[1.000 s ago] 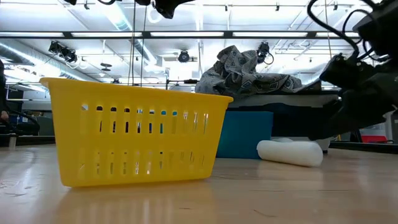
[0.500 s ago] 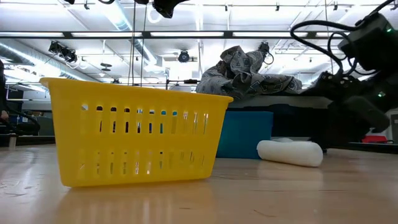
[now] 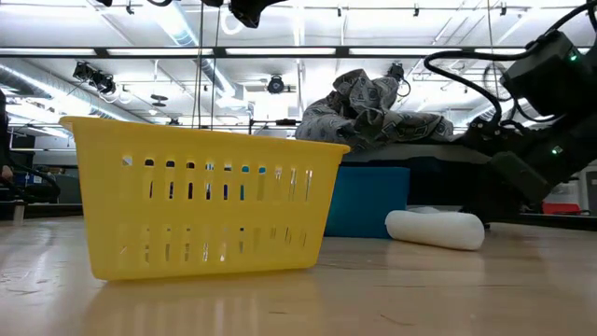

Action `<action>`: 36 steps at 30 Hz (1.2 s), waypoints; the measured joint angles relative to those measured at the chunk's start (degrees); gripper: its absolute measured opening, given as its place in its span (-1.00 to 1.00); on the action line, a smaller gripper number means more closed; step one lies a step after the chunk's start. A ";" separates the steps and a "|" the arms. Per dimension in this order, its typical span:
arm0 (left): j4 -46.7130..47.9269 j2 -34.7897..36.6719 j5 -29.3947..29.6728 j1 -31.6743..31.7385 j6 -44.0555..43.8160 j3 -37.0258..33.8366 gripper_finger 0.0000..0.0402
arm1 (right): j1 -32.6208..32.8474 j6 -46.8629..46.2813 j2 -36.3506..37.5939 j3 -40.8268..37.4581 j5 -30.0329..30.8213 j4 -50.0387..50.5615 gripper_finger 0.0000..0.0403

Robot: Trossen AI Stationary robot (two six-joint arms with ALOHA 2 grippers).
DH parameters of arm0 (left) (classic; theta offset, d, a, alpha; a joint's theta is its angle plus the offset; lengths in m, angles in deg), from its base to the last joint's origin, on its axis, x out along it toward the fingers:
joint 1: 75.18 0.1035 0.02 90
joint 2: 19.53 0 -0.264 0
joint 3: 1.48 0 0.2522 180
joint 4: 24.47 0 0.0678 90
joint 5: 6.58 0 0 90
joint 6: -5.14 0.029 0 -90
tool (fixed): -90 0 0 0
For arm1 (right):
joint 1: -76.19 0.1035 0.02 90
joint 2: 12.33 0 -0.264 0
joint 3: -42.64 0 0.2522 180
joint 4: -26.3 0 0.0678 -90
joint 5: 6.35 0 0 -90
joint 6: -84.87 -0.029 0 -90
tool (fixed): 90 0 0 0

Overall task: Pick & place medical supplies in basket/bin
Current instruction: Put the top white rolled gauze into the yellow bin

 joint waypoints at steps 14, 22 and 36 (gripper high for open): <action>0.86 -0.02 0.00 -0.02 -0.36 0.00 0.46 | 8.95 -9.82 0.04 0.59 -2.27 -1.08 -0.89; 2.30 -0.02 -0.01 -0.02 -1.29 -0.04 0.46 | 18.45 -11.66 0.00 5.66 -2.24 -0.24 -0.89; -14.38 -2.12 -0.11 -3.30 1.10 -0.13 0.46 | 27.87 1.13 0.00 17.80 9.10 9.82 -0.89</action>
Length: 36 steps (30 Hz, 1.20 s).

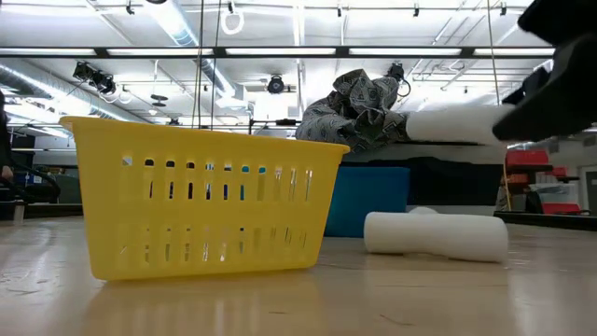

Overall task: Pick & place medical supplies in basket/bin
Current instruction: Put the top white rolled gauze into the yellow bin

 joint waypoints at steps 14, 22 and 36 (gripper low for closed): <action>-25.50 -10.31 10.12 -7.36 1.84 -5.01 0.46 | 1.37 11.69 0.00 0.34 1.77 -13.86 -0.89; -45.60 -9.61 18.74 -10.38 -1.86 -24.40 0.46 | -1.10 18.79 -0.60 0.36 -3.69 -24.56 -0.89; -45.68 -6.92 27.13 -11.87 -10.78 -36.59 0.46 | -14.84 25.57 -20.73 15.80 -29.91 -31.24 -0.89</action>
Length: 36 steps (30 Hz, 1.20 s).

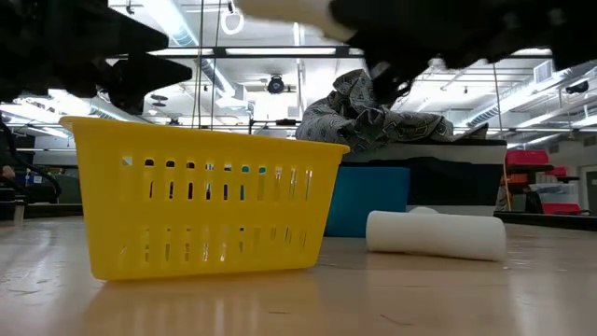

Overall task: Pick & place medical supplies in basket/bin
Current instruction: Put the top white rolled gauze into the yellow bin

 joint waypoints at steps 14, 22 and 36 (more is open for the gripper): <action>-0.07 0.04 7.63 -2.20 -0.63 -1.81 0.46 | -7.97 1.16 -7.94 13.63 -13.69 18.05 -0.89; -0.09 0.04 7.96 -2.12 -0.85 -1.72 0.46 | -9.03 0.65 -7.92 13.60 -15.12 20.45 -0.89; -0.04 0.04 8.15 -2.12 -0.87 -1.70 0.46 | -7.80 4.92 -7.92 13.58 -14.88 20.27 -0.34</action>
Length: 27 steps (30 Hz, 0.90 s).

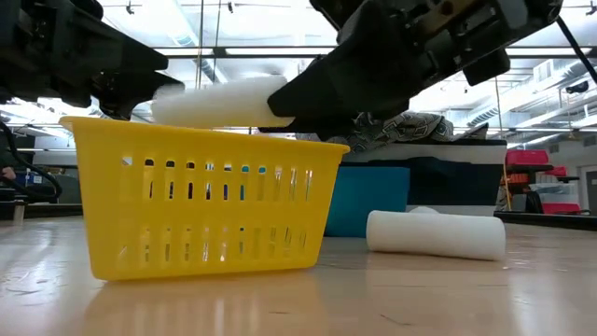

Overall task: Pick & place medical supplies in basket/bin
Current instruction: Put the top white rolled gauze into the yellow bin, then put the bottom white rolled gauze into the yellow bin

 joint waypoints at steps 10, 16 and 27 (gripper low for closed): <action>0.06 0.00 0.00 0.00 -0.20 0.02 0.46 | 0.98 2.50 0.00 -0.04 2.65 -0.10 0.06; 0.34 0.00 -0.01 0.00 -0.69 0.02 0.46 | 1.53 0.08 1.81 -0.04 2.83 6.70 0.10; 0.73 0.00 -0.02 0.02 -1.08 0.02 0.46 | 5.52 -6.30 8.72 -0.07 8.27 28.58 0.07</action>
